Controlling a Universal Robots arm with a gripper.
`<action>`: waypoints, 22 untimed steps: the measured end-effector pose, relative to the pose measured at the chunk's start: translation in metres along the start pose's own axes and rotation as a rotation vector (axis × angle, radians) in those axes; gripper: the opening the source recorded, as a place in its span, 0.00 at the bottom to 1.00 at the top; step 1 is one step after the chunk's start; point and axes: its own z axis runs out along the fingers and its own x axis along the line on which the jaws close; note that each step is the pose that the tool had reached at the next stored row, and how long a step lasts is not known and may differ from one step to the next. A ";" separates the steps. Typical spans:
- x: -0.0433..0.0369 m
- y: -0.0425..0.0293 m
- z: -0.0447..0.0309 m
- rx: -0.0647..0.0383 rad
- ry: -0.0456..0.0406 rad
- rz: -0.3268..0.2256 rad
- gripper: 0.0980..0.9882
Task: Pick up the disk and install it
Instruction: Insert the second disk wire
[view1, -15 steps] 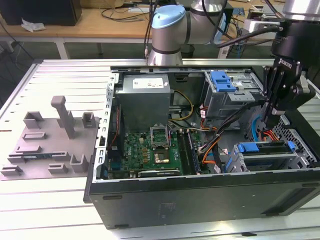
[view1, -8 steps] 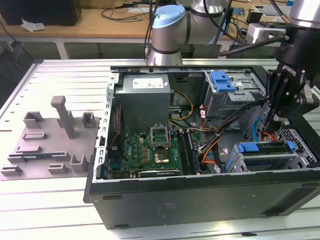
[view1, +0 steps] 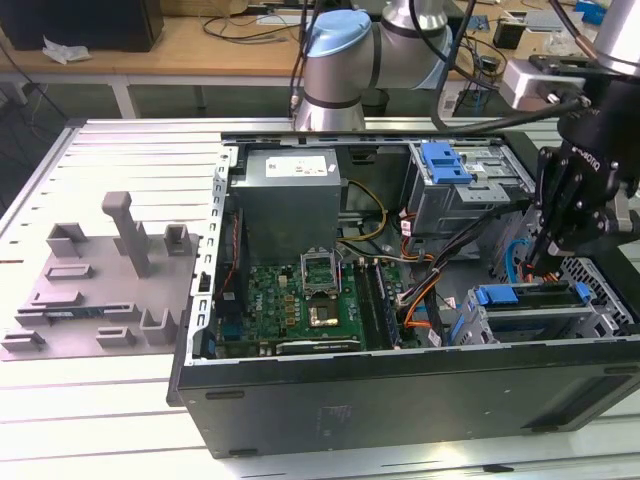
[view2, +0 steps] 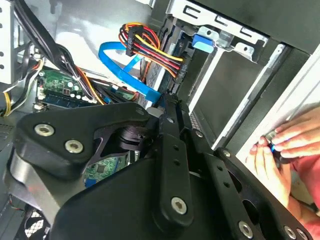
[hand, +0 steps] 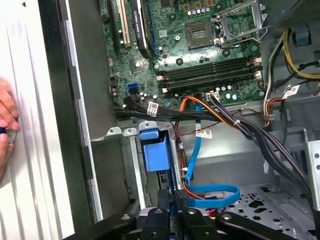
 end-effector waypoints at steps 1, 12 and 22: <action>0.0005 0.0000 0.0002 0.000 -0.0088 -0.003 0.07; 0.0142 0.0009 0.0054 0.016 -0.0909 -0.081 0.07; 0.0202 0.0054 0.0093 0.047 -0.1113 -0.126 0.07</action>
